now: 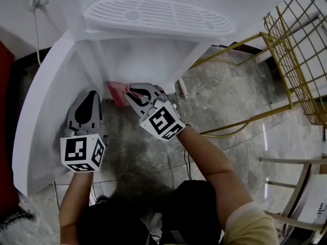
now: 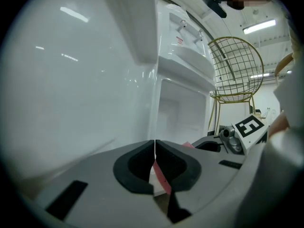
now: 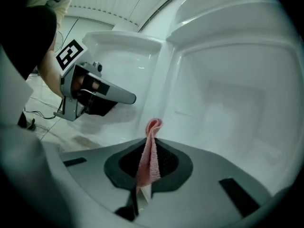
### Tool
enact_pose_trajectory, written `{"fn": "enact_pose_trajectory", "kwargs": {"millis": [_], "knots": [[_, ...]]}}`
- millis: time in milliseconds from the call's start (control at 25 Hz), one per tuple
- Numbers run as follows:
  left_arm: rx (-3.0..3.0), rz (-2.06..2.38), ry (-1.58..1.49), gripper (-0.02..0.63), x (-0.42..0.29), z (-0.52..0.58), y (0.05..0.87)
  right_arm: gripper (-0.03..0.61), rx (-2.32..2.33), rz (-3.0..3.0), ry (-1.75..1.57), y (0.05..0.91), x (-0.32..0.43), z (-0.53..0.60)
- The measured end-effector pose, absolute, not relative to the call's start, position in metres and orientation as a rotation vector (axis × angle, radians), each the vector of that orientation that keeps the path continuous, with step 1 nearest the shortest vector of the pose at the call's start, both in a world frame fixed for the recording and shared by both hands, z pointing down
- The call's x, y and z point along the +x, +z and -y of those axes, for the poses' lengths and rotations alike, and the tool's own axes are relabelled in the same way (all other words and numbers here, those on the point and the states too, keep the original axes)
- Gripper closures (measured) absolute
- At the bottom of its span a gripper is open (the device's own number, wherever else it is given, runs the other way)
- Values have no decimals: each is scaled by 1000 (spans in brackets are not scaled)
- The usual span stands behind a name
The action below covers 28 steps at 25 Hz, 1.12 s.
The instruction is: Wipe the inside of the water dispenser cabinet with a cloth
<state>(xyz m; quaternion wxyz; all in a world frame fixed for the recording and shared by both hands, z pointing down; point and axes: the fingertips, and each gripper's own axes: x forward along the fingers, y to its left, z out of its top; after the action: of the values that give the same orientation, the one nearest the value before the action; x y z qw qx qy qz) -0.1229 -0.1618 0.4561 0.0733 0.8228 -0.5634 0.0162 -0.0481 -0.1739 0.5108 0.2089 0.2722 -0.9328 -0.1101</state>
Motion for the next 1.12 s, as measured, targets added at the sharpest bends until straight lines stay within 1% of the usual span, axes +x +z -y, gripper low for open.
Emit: {"fn": "enact_pose_trajectory", "kwargs": {"millis": [200, 560, 1120], "knots": [[2467, 1675, 56, 597, -121, 161, 461, 552, 690, 2512, -375, 536, -65, 171], [2449, 1656, 54, 597, -121, 161, 467, 552, 647, 2234, -465, 588, -68, 186], [2452, 1631, 103, 597, -112, 162, 476, 552, 810, 2054, -416, 609, 6, 206]]}}
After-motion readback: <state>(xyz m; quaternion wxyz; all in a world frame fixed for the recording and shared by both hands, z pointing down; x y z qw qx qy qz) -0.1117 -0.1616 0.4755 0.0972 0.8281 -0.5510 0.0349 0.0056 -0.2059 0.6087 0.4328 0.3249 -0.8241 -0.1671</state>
